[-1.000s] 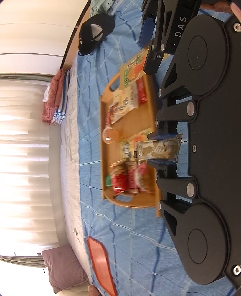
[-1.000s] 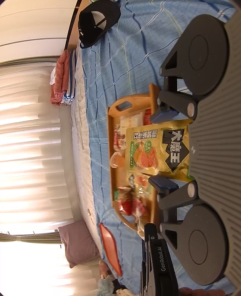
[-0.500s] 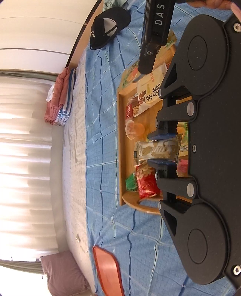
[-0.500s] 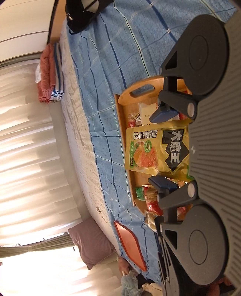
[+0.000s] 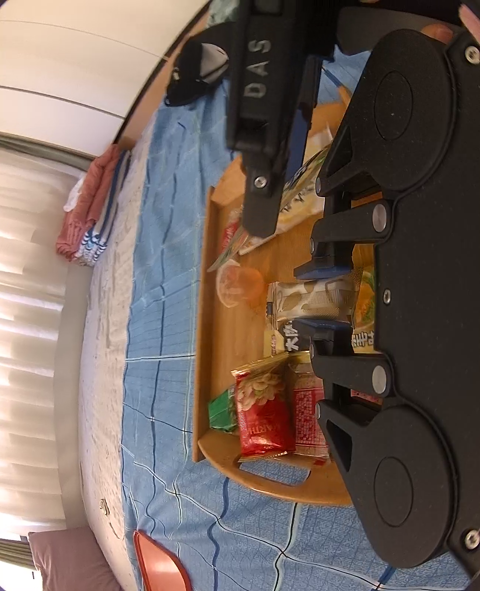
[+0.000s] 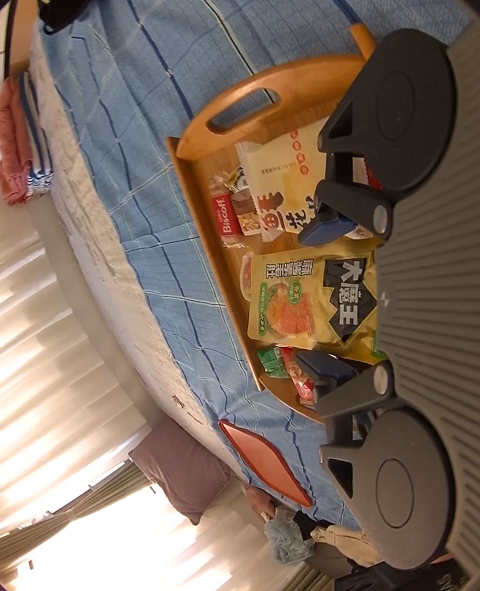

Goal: Organize snacks

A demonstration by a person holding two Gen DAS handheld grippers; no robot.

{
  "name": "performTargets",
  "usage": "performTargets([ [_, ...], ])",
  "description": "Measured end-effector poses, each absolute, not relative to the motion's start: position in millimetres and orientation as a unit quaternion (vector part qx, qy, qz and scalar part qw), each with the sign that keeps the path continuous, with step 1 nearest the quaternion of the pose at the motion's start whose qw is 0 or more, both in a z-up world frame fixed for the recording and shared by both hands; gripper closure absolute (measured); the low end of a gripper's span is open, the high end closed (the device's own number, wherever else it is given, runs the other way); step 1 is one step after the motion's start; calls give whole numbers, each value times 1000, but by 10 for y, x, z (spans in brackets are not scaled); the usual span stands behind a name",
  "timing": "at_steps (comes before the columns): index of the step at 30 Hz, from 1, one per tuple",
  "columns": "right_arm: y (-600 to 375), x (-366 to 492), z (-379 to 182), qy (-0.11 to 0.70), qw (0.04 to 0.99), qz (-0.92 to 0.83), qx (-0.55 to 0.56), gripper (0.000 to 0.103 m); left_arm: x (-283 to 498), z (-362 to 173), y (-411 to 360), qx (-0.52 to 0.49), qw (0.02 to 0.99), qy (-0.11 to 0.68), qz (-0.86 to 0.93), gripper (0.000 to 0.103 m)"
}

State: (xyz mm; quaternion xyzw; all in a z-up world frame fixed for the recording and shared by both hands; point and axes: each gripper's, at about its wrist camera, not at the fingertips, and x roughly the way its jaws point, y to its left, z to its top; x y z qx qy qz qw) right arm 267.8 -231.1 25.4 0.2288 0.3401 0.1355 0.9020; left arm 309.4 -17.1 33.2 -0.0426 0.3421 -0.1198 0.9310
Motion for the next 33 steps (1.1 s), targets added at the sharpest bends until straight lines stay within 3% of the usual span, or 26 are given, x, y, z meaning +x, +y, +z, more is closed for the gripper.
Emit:
performTargets([
  [33,-1987,2853,-20,363,922,71,114,35,3183,70,-122,-15,931,354,-90,81],
])
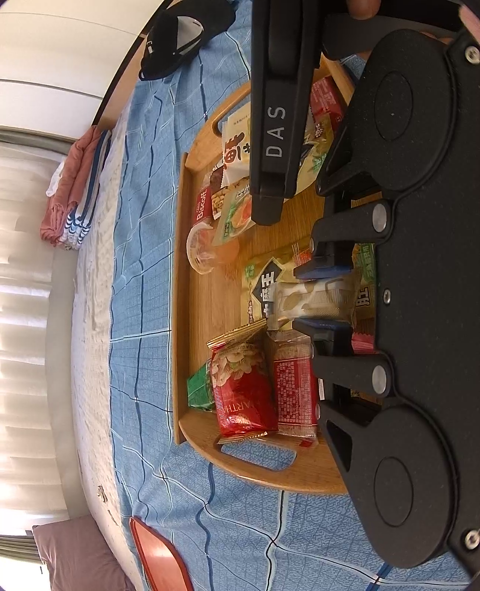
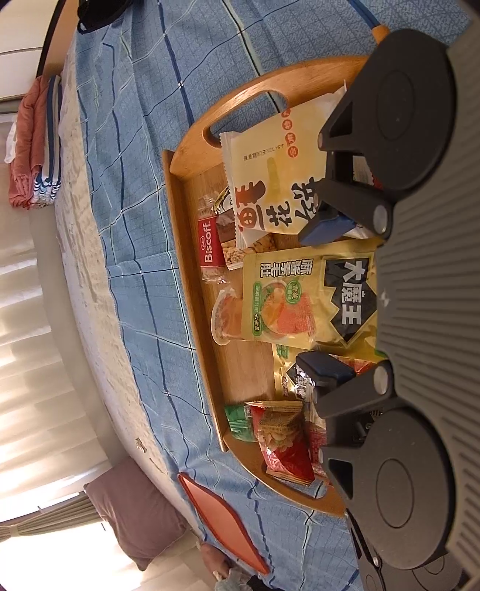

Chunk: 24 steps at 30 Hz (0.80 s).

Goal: Organize snacks

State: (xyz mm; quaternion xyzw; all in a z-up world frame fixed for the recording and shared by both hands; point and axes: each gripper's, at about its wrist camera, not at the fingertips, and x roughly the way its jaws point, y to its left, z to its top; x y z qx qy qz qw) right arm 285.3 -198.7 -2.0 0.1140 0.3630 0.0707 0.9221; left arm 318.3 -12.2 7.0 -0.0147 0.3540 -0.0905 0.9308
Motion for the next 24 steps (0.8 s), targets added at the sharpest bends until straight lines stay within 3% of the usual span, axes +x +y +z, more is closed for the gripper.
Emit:
performTargets([
  [1,-1984,2850,-20,363,922,71,113,28,3183,65,-123,-16,931,355,-90,81],
  [6,-2008,2821,-2,360,922,76,120,24,3178,81,-120,-17,931,354,-89,80],
  [12,-2030,2739,122,349,926,80,118,14,3129,156,-122,-22,929,358,-95,68],
  [17,-2039,2609,304,333,934,85,100,9,3010,290,-128,2,936,344,-74,49],
  [19,-2054,2558,387,327,937,78,92,0,2951,361,-93,-3,937,341,-72,43],
  [24,-2124,2383,604,313,945,70,68,0,2752,553,-29,7,941,333,-65,32],
])
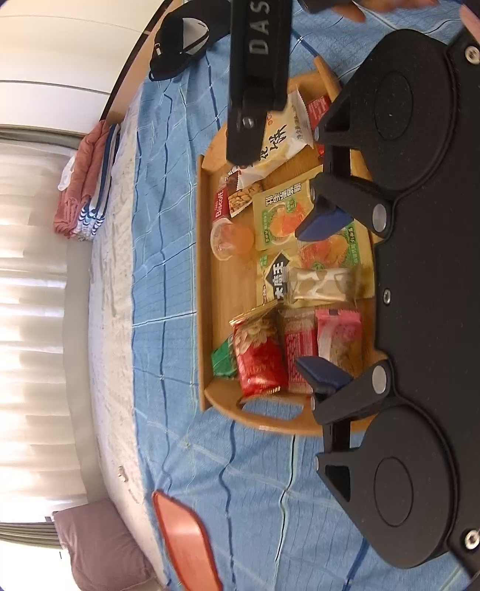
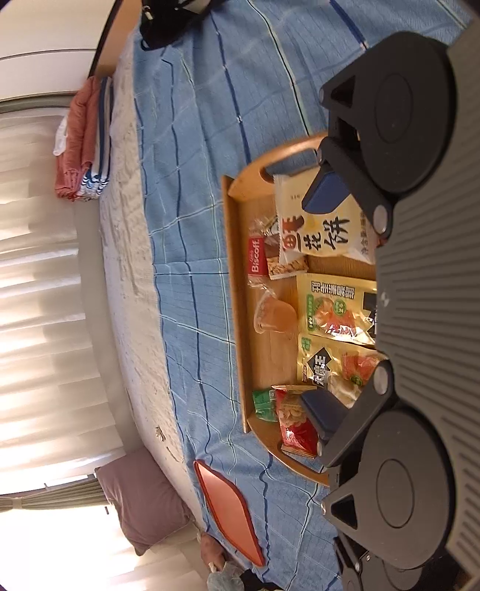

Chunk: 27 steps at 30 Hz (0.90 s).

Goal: Organize snacks

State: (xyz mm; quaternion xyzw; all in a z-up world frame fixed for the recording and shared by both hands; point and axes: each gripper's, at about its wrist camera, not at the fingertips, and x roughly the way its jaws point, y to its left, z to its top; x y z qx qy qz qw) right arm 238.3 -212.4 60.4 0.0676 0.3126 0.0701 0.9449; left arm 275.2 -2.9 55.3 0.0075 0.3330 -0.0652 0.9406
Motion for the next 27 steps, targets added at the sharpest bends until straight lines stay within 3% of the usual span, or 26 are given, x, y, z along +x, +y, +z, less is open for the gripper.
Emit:
performTargets([
  [5,-2193,2139,789,298,951,68,57,0,2475,779,13,12,944,322,-71,15],
  [10,-2237,1852,935,283,956,65,39,0,2170,996,39,13,945,319,-74,8],
  [27,-2359,882,1073,242,968,73,8,0,1052,1263,63,25,953,292,-78,2],
])
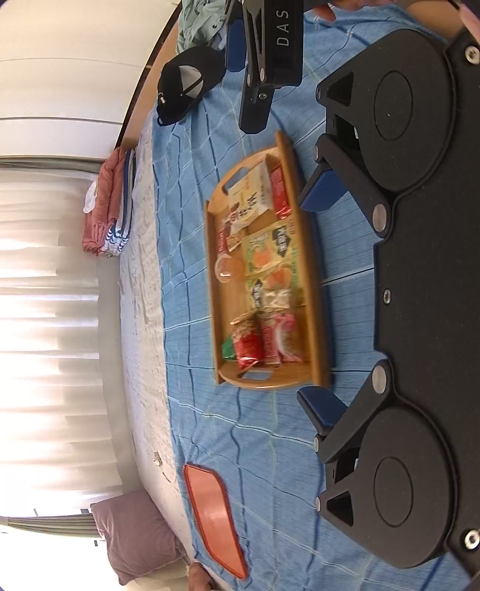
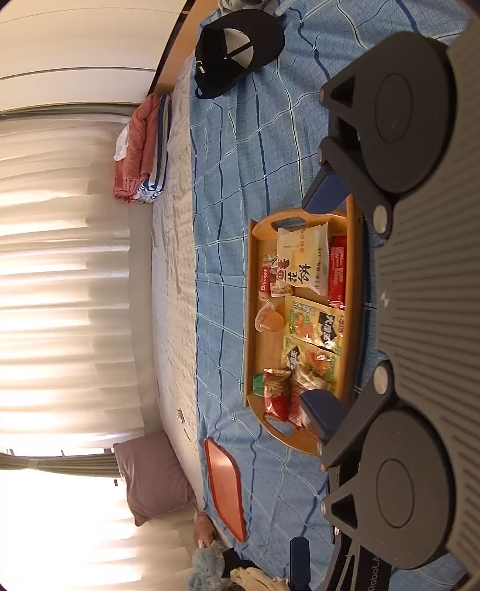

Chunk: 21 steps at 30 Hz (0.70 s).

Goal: Organize snacks

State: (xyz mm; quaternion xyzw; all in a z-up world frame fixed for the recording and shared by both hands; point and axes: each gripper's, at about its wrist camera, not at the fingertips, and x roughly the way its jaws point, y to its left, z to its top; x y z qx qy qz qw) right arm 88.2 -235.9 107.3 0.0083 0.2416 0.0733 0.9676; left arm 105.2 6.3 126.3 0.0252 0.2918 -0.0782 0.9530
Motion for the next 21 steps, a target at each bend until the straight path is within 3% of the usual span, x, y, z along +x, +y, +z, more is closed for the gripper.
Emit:
performTargets([
  [13,-2261,443,711,242,967,81,-15,0,665,892,156,-8,949,309,-59,1],
  [21,-2236,422,164,285,956,65,-20,0,671,359,121,-4,941,335,-42,1],
])
